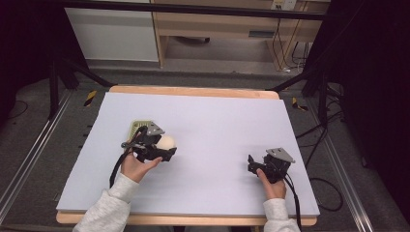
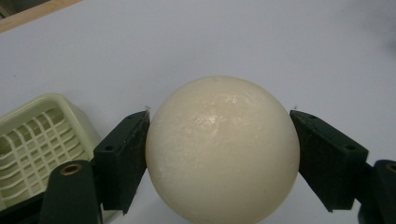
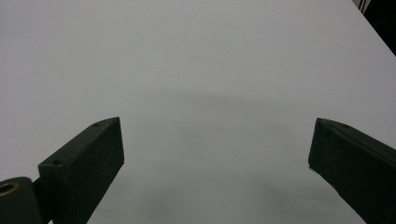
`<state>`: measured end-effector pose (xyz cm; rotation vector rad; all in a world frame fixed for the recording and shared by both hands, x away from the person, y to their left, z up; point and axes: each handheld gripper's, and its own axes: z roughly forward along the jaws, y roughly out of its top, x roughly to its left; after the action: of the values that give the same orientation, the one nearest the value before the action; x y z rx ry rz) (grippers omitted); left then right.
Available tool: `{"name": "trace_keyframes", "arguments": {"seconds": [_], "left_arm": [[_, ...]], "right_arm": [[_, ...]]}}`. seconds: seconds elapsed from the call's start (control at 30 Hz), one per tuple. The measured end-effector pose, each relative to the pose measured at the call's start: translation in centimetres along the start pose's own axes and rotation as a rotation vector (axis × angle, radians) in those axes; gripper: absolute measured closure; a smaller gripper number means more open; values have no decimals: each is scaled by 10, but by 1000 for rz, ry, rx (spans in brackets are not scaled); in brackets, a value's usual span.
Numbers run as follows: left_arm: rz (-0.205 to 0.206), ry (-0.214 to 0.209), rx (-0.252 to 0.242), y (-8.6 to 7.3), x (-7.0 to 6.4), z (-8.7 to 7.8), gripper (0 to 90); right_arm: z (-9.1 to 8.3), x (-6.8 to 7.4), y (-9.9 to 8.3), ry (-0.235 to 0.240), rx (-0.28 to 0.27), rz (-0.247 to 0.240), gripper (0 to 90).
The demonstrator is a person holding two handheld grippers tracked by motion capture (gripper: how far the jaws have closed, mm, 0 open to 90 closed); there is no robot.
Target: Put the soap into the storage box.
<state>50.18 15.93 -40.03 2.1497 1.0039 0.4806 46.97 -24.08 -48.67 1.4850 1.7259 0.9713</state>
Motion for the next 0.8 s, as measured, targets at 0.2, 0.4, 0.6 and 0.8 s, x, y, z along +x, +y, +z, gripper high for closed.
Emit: {"name": "trace_keyframes", "arguments": {"seconds": [0.2,0.4,0.6,0.8], "left_arm": [[-13,20,3,0,11,-3,228],[-30,36,4,1,20,-4,228],[-50,55,-5,1,29,-5,228],[-67,67,-2,1,40,-7,228]], "right_arm": [[0,0,0,1,1,2,38],[0,0,0,1,0,0,38],[0,0,0,0,0,1,37],[0,0,0,-1,-1,1,38]]}}
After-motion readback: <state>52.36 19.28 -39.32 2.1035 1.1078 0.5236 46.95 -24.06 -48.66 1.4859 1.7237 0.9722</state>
